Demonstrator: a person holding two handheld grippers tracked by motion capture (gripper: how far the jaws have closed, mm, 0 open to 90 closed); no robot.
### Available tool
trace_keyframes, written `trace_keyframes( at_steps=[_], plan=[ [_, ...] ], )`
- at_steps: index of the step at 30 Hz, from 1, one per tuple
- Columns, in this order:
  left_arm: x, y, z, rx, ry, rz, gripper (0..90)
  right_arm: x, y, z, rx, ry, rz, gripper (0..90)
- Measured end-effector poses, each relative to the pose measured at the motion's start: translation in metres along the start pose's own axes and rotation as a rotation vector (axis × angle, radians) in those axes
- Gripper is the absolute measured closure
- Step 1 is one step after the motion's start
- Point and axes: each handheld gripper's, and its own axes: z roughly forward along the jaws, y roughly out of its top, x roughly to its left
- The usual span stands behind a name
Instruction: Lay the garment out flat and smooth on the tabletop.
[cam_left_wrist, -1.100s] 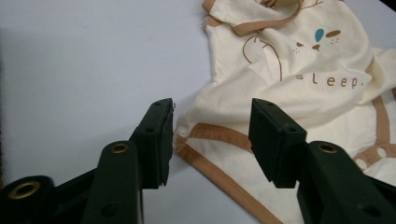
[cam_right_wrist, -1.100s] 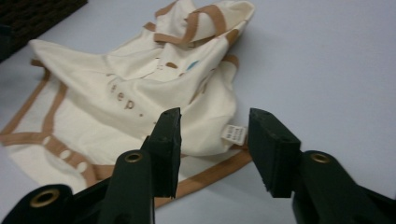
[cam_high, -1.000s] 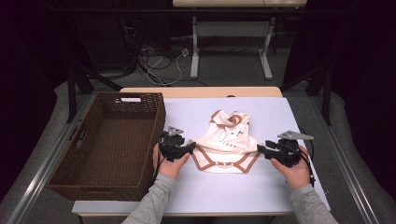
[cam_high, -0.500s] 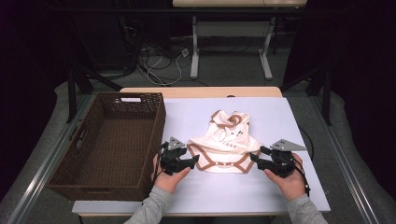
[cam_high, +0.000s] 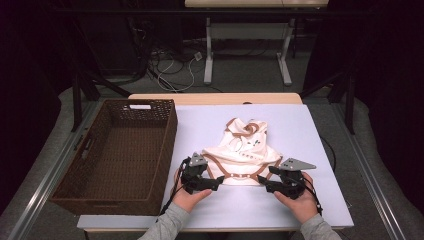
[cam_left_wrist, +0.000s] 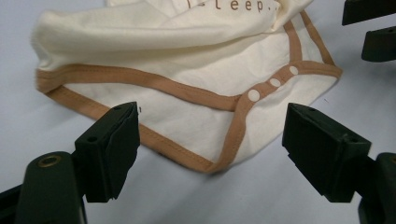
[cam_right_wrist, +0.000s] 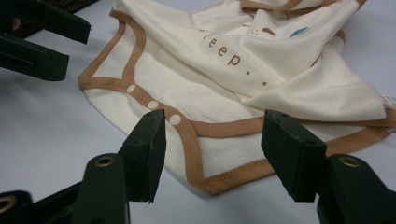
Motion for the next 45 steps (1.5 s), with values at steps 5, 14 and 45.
trace_keyframes(
  at_steps=[5,14,45],
  plan=[
    [-0.006,0.0,0.007,0.016,-0.013,0.023,20.3,0.005,0.0,0.003,0.02,-0.014,-0.054,42.8],
    [-0.012,0.0,0.011,0.019,0.03,0.07,33.2,0.004,-0.005,0.007,0.048,-0.024,-0.042,43.4],
    [-0.017,-0.002,0.016,0.089,0.008,0.004,76.7,0.006,-0.01,0.017,0.141,0.034,0.026,79.7]
  ],
)
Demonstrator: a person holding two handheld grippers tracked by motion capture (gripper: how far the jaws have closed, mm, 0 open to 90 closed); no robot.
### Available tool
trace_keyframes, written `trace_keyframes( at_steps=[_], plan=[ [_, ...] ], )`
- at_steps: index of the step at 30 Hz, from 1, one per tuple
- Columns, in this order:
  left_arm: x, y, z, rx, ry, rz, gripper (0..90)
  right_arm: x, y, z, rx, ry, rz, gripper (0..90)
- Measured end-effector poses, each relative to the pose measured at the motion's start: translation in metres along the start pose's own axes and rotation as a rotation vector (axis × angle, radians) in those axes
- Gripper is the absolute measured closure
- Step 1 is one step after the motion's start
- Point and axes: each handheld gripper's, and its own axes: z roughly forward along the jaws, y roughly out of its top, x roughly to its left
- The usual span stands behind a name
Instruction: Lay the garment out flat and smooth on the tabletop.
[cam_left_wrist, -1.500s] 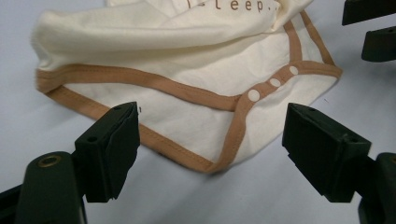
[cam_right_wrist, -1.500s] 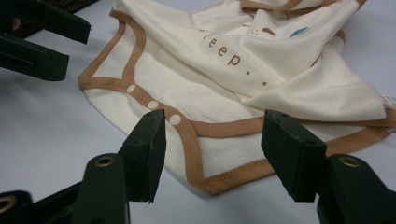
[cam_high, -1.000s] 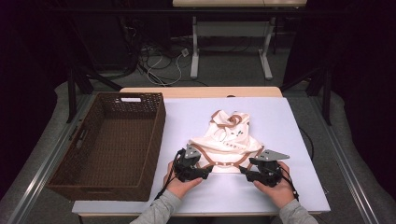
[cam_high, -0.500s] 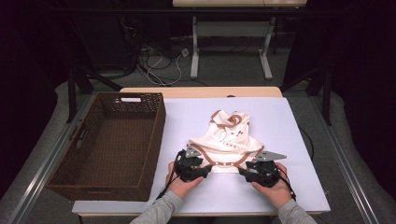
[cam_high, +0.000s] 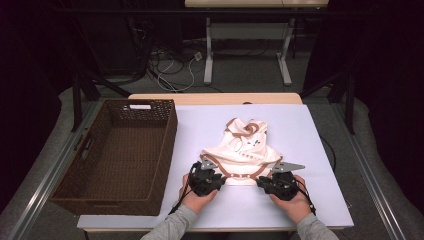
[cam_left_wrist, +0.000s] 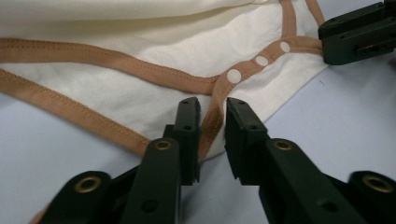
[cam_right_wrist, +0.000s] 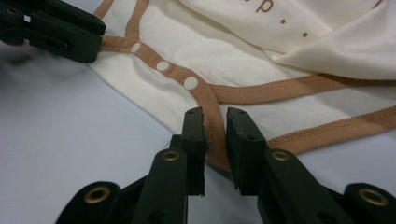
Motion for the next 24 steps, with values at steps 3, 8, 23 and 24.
trace_keyframes(
  at_steps=[3,8,23,24],
  plan=[
    [0.001,0.0,0.0,0.004,0.005,-0.004,82.3,0.0,0.0,0.0,0.006,0.0,-0.006,84.3],
    [0.003,0.001,0.0,0.005,0.001,-0.019,87.7,0.001,0.001,-0.001,0.0,0.014,0.0,87.8],
    [-0.001,0.0,-0.011,0.016,-0.04,-0.039,89.5,0.0,0.0,-0.012,-0.011,0.025,0.009,89.3],
    [-0.002,-0.001,-0.012,0.018,-0.044,-0.031,89.5,0.001,0.0,-0.015,-0.005,0.031,0.03,89.3]
  ],
)
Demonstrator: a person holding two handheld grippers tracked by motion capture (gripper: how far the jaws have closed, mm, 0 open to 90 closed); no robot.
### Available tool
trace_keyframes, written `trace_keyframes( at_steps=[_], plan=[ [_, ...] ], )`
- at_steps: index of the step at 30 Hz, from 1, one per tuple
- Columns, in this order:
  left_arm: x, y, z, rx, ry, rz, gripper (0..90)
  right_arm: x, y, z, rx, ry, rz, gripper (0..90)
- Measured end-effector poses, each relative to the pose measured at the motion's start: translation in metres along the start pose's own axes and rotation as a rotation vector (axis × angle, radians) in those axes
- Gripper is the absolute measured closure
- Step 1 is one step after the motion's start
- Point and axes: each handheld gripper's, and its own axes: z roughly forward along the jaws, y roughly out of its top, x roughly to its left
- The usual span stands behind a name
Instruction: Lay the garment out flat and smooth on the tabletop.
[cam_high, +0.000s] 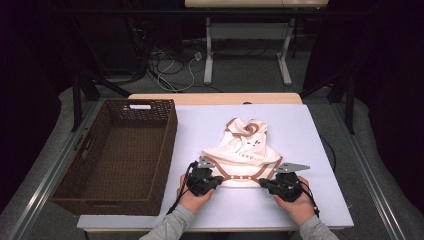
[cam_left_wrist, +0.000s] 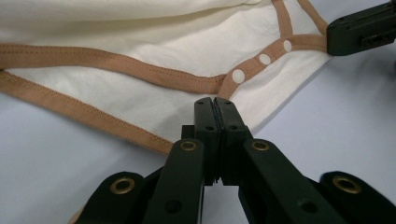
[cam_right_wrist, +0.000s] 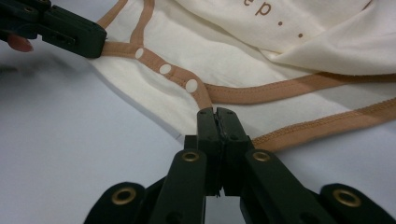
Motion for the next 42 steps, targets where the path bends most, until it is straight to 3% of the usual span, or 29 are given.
trace_keyframes(
  at_steps=[7,14,26,42],
  plan=[
    [-0.01,-0.005,-0.012,-0.005,-0.012,0.017,89.5,0.005,-0.001,-0.01,-0.007,0.001,-0.019,89.4],
    [-0.02,-0.016,-0.024,-0.01,-0.03,-0.004,89.6,0.017,-0.009,-0.02,0.007,0.008,-0.054,89.5],
    [-0.04,-0.031,-0.039,0.003,-0.041,0.029,89.6,0.032,-0.022,-0.039,-0.002,0.024,-0.059,89.6],
    [-0.057,-0.045,-0.056,-0.01,-0.078,0.016,89.7,0.048,-0.037,-0.06,-0.011,0.047,-0.087,89.5]
  ],
)
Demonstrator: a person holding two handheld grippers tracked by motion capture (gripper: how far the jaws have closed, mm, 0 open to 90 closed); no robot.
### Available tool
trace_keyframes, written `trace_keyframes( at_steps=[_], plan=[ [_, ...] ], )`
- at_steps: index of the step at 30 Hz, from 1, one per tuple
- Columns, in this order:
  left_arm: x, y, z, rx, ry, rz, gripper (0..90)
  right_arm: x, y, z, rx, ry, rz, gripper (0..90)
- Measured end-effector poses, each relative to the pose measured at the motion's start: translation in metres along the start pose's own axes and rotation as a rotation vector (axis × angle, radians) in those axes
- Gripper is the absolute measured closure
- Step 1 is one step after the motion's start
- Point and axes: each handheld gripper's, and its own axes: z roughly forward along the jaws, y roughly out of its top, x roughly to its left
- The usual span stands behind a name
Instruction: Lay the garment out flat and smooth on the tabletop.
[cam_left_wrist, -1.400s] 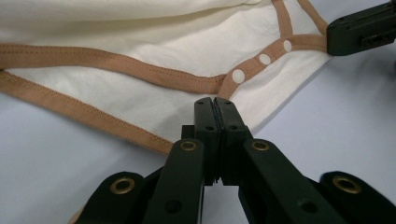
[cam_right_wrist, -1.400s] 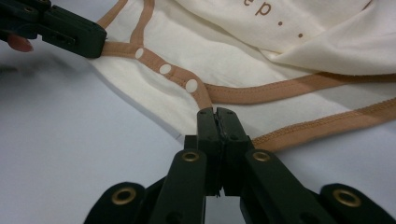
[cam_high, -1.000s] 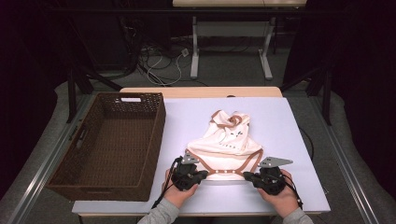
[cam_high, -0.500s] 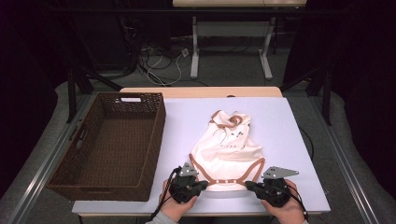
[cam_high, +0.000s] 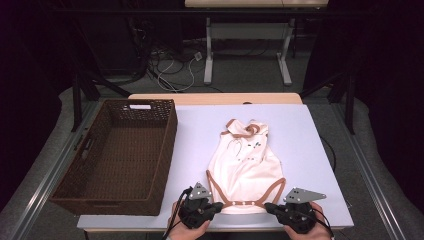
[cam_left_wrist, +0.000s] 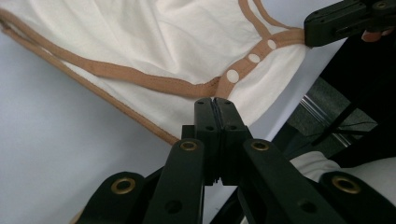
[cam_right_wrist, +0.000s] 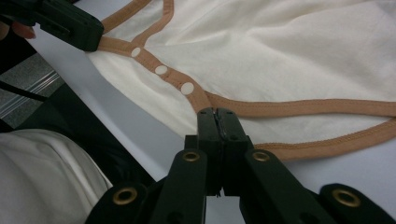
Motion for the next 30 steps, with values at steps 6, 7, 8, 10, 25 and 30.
trace_keyframes(
  at_steps=[6,7,8,10,25,30],
  plan=[
    [-0.006,-0.005,-0.005,-0.001,-0.018,-0.004,89.7,0.003,-0.005,-0.01,-0.012,0.02,0.01,89.5],
    [-0.006,-0.006,-0.005,0.004,-0.017,-0.001,89.7,0.005,-0.006,-0.011,-0.006,0.018,0.011,89.5],
    [-0.007,-0.007,-0.004,0.006,-0.018,-0.009,89.7,0.006,-0.007,-0.012,-0.005,0.026,0.001,89.5],
    [-0.007,-0.009,-0.003,0.013,-0.021,-0.014,89.7,0.008,-0.009,-0.012,-0.005,0.027,-0.003,89.5],
    [-0.001,-0.015,0.007,0.065,-0.041,-0.032,88.8,0.006,-0.013,-0.004,0.057,0.055,0.012,88.8],
    [0.001,-0.017,0.01,0.08,-0.018,-0.02,84.1,0.002,-0.016,0.0,0.092,0.07,0.016,82.6]
  ],
)
